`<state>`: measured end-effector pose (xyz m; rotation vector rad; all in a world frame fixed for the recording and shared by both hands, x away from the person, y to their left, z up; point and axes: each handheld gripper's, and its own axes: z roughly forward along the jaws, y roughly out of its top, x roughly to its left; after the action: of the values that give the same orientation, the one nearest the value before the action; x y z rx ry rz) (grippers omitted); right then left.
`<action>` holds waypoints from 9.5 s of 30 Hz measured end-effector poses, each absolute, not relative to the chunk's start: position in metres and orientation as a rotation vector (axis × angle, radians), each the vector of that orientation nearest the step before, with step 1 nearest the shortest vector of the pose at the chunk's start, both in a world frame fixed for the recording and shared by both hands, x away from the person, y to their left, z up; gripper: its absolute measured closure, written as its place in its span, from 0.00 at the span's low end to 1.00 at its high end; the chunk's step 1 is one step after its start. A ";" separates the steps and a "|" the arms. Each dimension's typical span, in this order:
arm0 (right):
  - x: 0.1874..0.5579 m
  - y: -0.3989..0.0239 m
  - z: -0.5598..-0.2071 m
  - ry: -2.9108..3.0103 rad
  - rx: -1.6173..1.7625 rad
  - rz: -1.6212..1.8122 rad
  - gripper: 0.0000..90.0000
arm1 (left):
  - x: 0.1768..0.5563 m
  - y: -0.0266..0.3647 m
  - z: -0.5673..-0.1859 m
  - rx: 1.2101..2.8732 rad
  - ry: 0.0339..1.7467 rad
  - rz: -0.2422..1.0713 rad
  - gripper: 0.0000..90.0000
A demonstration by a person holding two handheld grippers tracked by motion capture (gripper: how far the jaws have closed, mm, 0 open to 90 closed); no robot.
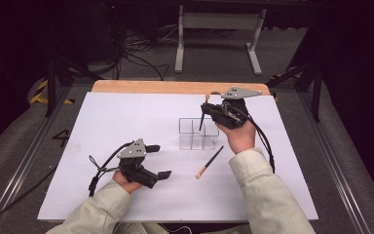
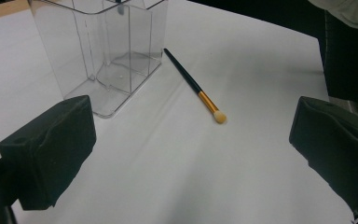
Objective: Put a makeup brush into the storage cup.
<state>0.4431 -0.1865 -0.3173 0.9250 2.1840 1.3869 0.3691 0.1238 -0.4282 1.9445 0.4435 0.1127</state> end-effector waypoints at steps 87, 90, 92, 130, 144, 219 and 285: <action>0.388 -0.216 -0.316 2.581 0.516 1.058 0.25 | 0.371 0.137 -0.425 1.929 0.456 0.087 0.00; 0.389 -0.215 -0.315 2.599 0.510 1.044 0.25 | 0.371 0.140 -0.425 1.931 0.456 0.099 0.00; 0.390 -0.214 -0.316 2.625 0.503 1.020 0.25 | 0.370 0.141 -0.426 1.929 0.462 0.096 0.00; 0.410 -0.190 -0.347 2.862 0.405 0.742 0.26 | 0.354 0.171 -0.429 1.921 0.543 0.154 0.00; 0.417 -0.186 -0.368 2.921 0.404 0.657 0.25 | 0.356 0.169 -0.429 1.933 0.538 0.148 0.00; 0.431 -0.176 -0.425 3.057 0.419 0.479 0.17 | 0.358 0.169 -0.430 1.921 0.539 0.117 0.01; 0.405 -0.176 -0.392 3.025 0.385 0.368 0.92 | 0.355 0.170 -0.428 1.908 0.516 0.137 0.00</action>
<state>0.4045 -0.1755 -0.3923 0.3846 3.0253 0.3677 0.3552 0.1702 -0.4276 1.9077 0.5159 0.1375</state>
